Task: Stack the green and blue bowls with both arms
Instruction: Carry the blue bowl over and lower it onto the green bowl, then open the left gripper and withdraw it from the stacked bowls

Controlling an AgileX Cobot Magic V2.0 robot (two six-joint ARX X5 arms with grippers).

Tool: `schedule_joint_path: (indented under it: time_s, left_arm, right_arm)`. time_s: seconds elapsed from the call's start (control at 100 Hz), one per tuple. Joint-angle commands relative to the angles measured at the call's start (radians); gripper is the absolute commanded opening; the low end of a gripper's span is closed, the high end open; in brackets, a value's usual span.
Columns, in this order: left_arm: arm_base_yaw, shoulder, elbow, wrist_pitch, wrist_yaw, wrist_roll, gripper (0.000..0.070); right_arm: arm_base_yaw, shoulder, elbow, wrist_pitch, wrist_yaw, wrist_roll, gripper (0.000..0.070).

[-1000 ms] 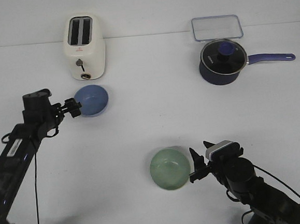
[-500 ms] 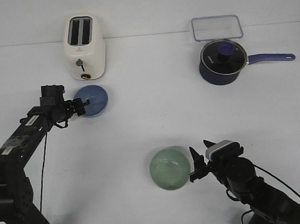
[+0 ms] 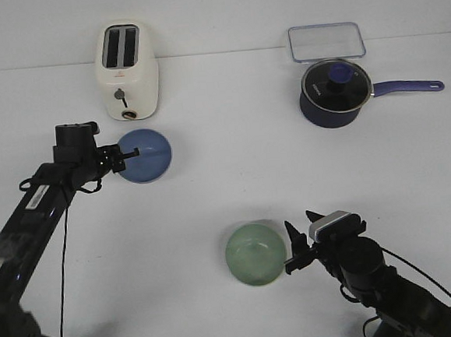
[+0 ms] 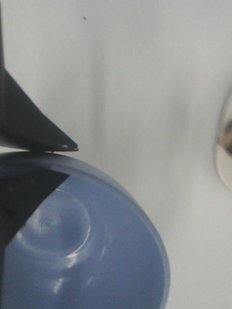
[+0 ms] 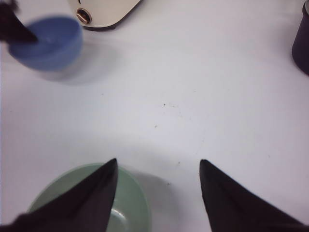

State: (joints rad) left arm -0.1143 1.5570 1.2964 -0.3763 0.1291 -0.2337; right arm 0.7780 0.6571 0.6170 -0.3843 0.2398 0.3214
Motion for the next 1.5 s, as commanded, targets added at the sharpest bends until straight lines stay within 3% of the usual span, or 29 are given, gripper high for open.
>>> schedule_joint_path:
  time_s: [0.0,0.17,0.37,0.55,0.87,0.91,1.01,1.05,1.17,1.36,1.49]
  left_arm:
    - [-0.051,-0.069,0.016,-0.020,0.011,0.029,0.0009]
    - [-0.245,-0.198,-0.044,-0.029,0.048,-0.023,0.0009]
    - [-0.517,-0.196,-0.133,0.008,0.047,-0.080,0.0009]
    - [-0.671,-0.116,-0.158,0.050,-0.006,-0.101,0.0009]
    - [-0.731,-0.037,-0.158,0.040,-0.018,-0.112,0.0034]
    - [-0.731,-0.038,-0.158,0.039,-0.018,-0.112,0.0098]
    - [-0.731,-0.040,-0.158,0.032,-0.018,-0.112,0.0348]
    - [-0.730,-0.043,-0.158,0.027,-0.022,-0.112,0.0395]
    - [-0.723,-0.092,-0.158,0.010,-0.050,-0.087,0.0392]
    - [-0.695,-0.322,-0.161,-0.029,-0.202,0.007,0.0390]
    - [-0.668,-0.525,-0.241,-0.041,-0.293,0.012,0.0391]
  right_arm:
    - [0.008,0.005,0.003,0.010,0.005,-0.005,0.0358]
    - [0.008,0.005,0.003,0.011,0.005,-0.006,0.0358]
    - [0.008,0.005,0.003,0.010,0.005,-0.010,0.0358]
    - [0.008,0.005,0.003,0.010,0.005,-0.010,0.0358]
    - [0.008,0.005,0.003,0.010,0.005,-0.012,0.0358]
    - [0.008,0.005,0.003,0.010,0.005,-0.012,0.0358]
    - [0.008,0.005,0.003,0.010,0.005,-0.012,0.0358]
    - [0.008,0.005,0.003,0.010,0.005,-0.012,0.0358]
    - [0.008,0.004,0.003,0.010,0.005,-0.013,0.0358]
    - [0.008,-0.039,0.003,0.009,0.016,-0.017,0.0358]
    - [0.008,-0.096,0.002,-0.009,0.027,-0.015,0.0358]
